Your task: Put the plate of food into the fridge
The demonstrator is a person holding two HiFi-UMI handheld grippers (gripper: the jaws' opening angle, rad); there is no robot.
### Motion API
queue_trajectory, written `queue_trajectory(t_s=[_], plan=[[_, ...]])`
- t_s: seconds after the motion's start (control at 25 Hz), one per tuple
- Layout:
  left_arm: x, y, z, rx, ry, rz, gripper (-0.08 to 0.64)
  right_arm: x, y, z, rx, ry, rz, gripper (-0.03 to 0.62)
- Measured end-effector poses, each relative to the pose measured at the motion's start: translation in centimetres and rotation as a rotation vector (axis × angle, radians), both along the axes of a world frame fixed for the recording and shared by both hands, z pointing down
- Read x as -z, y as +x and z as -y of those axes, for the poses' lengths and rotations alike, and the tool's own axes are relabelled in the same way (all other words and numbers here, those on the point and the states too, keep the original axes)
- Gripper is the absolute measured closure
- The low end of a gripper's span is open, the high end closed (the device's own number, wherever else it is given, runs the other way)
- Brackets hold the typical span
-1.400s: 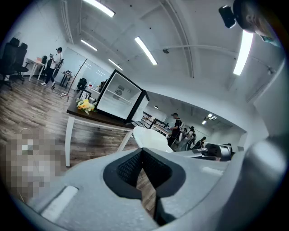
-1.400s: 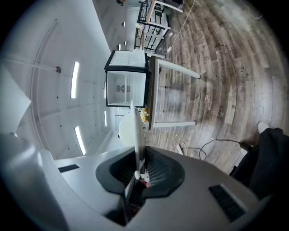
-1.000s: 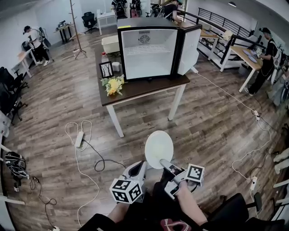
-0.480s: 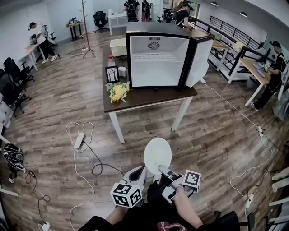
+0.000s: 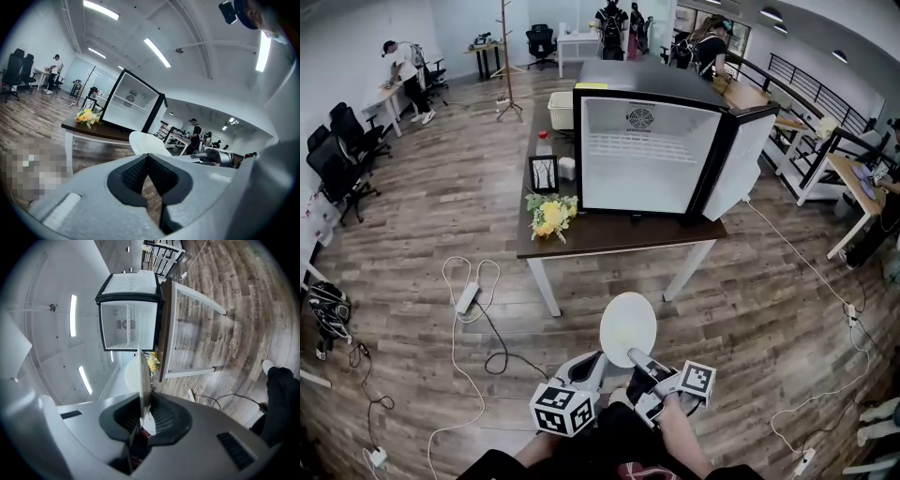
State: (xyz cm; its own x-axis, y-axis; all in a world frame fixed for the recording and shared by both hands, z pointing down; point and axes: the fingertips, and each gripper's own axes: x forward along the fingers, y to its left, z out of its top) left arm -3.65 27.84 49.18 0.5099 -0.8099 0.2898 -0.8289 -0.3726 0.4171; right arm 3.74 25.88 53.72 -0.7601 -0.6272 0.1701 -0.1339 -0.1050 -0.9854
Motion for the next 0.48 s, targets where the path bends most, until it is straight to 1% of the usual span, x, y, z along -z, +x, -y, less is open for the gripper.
queue_trajectory(t_s=[0.2,0.48], plan=[[-0.3,1.4,3.8,0.035,-0.015,0.006,0.555,-0.1,1.6,3.8,0.032,-0.006,-0.019,0.538],[-0.7,4.8,8.1,0.034,-0.014,-0.007,0.555,0.2,4.5,8.2,0.044,0.0,-0.02,0.538]])
